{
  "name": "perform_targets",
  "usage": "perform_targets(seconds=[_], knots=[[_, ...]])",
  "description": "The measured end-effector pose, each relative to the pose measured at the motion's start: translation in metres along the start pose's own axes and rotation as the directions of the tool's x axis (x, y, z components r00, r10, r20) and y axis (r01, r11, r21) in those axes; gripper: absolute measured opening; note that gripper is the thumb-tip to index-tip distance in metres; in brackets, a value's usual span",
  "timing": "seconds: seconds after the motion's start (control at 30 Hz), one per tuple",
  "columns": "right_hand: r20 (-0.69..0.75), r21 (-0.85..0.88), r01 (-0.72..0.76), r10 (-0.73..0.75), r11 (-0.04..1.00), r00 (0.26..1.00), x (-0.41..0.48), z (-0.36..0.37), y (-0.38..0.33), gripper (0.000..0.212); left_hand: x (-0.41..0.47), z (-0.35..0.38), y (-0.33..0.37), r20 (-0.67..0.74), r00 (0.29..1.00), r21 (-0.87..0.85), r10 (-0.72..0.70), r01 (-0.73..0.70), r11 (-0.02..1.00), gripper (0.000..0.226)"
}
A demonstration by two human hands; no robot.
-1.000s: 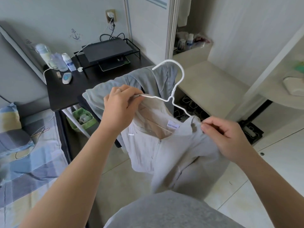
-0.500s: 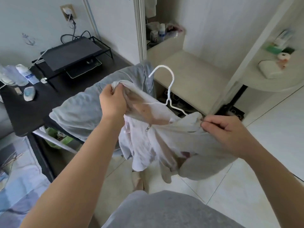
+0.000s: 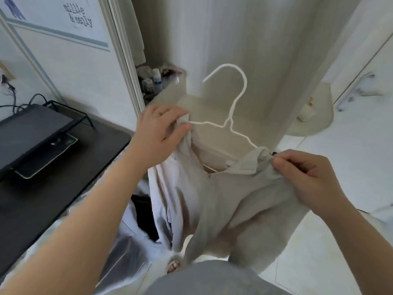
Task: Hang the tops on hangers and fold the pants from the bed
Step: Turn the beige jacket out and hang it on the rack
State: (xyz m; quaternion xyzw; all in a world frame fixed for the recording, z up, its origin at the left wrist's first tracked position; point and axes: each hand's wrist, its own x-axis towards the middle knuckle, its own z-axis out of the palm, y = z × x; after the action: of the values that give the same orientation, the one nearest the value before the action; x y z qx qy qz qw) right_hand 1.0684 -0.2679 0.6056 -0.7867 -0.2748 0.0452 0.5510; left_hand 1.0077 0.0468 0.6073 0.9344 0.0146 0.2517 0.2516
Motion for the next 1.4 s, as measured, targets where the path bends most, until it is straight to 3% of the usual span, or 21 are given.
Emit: perform_targets(seconds=[0.1, 0.2, 0.3, 0.43, 0.6, 0.67, 0.8, 0.93, 1.03, 1.13, 1.23, 1.4], knots=[[-0.028, -0.065, 0.052, -0.054, 0.997, 0.998, 0.018, 0.006, -0.009, 0.022, 0.033, -0.006, -0.017, 0.050, 0.992, -0.115, 0.114, -0.107, 0.988, 0.015], [-0.106, -0.214, 0.047, -0.071, 0.976, 0.992, 0.035, 0.007, -0.012, 0.025, 0.065, -0.017, -0.029, -0.005, 0.990, -0.177, 0.144, -0.143, 0.974, 0.012], [-0.177, -0.257, 0.014, -0.062, 0.966, 0.982, 0.054, 0.002, -0.022, 0.025, 0.098, -0.033, -0.038, -0.094, 0.981, -0.203, 0.171, -0.187, 0.961, 0.010], [-0.163, -0.173, 0.020, -0.049, 0.985, 0.985, 0.085, -0.002, -0.050, 0.018, 0.149, -0.049, -0.048, -0.165, 0.975, -0.244, 0.152, -0.189, 0.951, 0.011], [-0.021, -0.150, 0.070, -0.074, 0.986, 0.997, 0.139, -0.009, -0.095, 0.032, 0.229, -0.057, -0.040, -0.218, 0.970, -0.238, 0.105, -0.157, 0.959, 0.014], [-0.115, -0.075, 0.071, -0.080, 0.995, 0.990, 0.166, -0.013, -0.109, 0.041, 0.264, -0.058, -0.030, -0.249, 0.967, -0.259, 0.057, -0.124, 0.958, 0.017], [-0.322, 0.176, 0.139, -0.076, 0.975, 0.944, 0.225, -0.016, -0.139, 0.037, 0.320, -0.062, -0.010, -0.252, 0.964, -0.331, -0.090, 0.001, 0.944, 0.040], [-0.387, 0.317, 0.208, -0.074, 0.925, 0.919, 0.292, -0.016, -0.166, 0.014, 0.361, -0.073, 0.002, -0.264, 0.964, -0.373, 0.000, -0.103, 0.922, 0.045], [-0.489, 0.251, 0.280, -0.129, 0.927, 0.862, 0.355, -0.019, -0.183, 0.035, 0.388, -0.089, 0.007, -0.258, 0.965, -0.397, 0.047, -0.150, 0.906, 0.043], [-0.550, 0.220, 0.325, -0.158, 0.920, 0.820, 0.419, -0.023, -0.204, 0.028, 0.413, -0.107, 0.011, -0.247, 0.966, -0.400, 0.082, -0.179, 0.899, 0.028], [-0.551, 0.212, 0.380, -0.211, 0.900, 0.808, 0.476, -0.029, -0.232, 0.028, 0.438, -0.125, 0.018, -0.208, 0.971, -0.404, 0.114, -0.192, 0.894, 0.017], [-0.532, 0.184, 0.459, -0.305, 0.869, 0.790, 0.546, -0.037, -0.292, 0.041, 0.474, -0.144, 0.031, -0.211, 0.964, -0.362, 0.164, -0.232, 0.903, 0.021]])
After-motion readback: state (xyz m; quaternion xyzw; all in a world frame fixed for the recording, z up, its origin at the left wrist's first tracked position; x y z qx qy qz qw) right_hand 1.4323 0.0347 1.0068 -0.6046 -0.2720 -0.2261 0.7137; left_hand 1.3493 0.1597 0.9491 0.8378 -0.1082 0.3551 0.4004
